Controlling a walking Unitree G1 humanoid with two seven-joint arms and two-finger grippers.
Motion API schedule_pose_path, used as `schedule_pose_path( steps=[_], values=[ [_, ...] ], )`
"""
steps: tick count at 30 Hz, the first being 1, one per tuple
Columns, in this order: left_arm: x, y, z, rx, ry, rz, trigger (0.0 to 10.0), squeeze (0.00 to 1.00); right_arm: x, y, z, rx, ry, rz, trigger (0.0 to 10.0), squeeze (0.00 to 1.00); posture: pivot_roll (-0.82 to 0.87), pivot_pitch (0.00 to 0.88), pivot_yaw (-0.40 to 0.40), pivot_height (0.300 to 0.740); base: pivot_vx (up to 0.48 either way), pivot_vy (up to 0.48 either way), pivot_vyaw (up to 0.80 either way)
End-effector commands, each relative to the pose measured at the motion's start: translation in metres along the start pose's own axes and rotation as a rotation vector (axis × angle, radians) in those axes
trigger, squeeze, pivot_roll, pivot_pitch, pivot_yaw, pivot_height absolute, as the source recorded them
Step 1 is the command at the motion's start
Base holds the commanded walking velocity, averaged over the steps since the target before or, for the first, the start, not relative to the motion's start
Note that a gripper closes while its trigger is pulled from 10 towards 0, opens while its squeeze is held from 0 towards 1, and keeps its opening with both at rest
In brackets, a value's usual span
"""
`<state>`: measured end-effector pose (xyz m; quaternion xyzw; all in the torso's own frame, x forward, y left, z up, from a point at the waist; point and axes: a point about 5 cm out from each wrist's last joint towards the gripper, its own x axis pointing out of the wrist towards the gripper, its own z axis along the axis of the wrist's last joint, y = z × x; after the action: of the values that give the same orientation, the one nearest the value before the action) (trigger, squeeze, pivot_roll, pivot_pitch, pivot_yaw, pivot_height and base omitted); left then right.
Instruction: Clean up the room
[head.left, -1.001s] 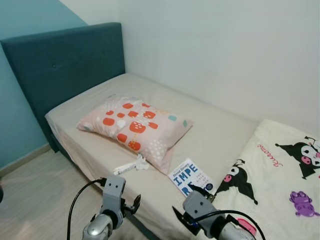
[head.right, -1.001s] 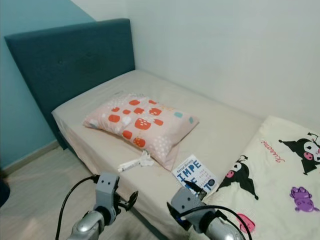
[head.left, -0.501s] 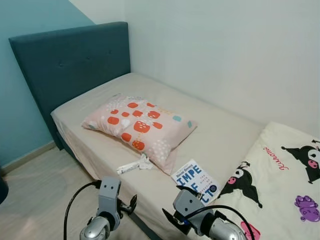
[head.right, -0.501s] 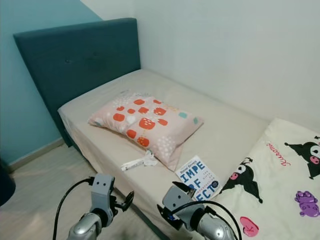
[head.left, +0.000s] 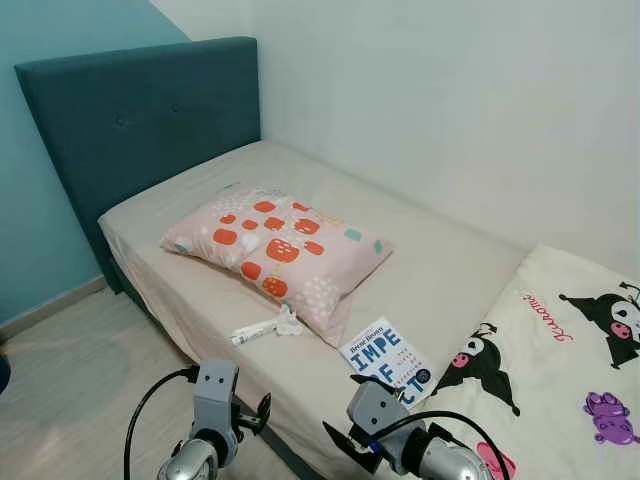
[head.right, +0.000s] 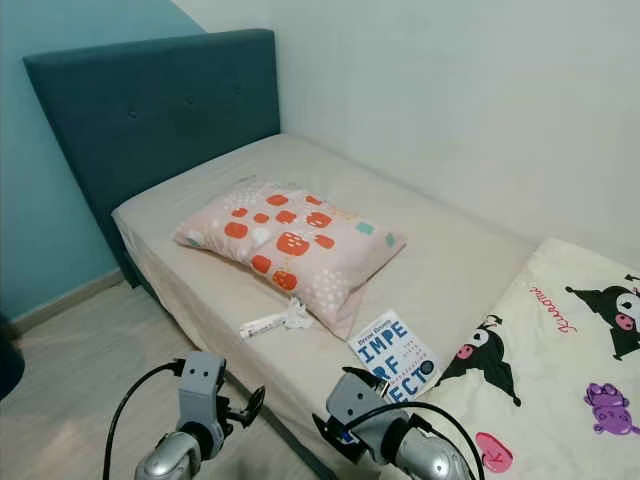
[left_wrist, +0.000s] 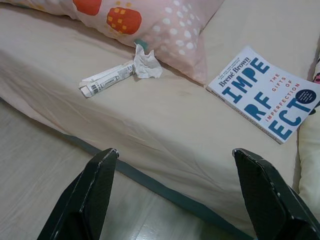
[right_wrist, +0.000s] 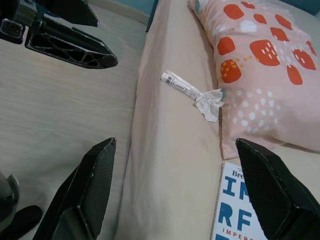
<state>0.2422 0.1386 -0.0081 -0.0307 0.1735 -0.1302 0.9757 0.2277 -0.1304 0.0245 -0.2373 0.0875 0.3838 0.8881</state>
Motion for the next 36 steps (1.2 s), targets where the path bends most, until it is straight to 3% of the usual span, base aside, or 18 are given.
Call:
schedule_pose_path(
  steps=[1,36],
  values=[
    [-0.0002,0.0001,0.0025,-0.005,-0.008,0.001,10.0,0.0,0.0015,-0.0017,0.0012,0.009,-0.014,0.004,10.0,0.1,-0.16,0.035,-0.051,0.74,0.0,0.0,0.0],
    [0.0025,0.0053,0.01,0.001,-0.015,0.009,10.0,0.0,0.0059,-0.0056,0.0029,0.026,-0.013,-0.012,10.0,0.09,-0.17,0.073,-0.023,0.74,0.0,0.0,0.0]
  ],
)
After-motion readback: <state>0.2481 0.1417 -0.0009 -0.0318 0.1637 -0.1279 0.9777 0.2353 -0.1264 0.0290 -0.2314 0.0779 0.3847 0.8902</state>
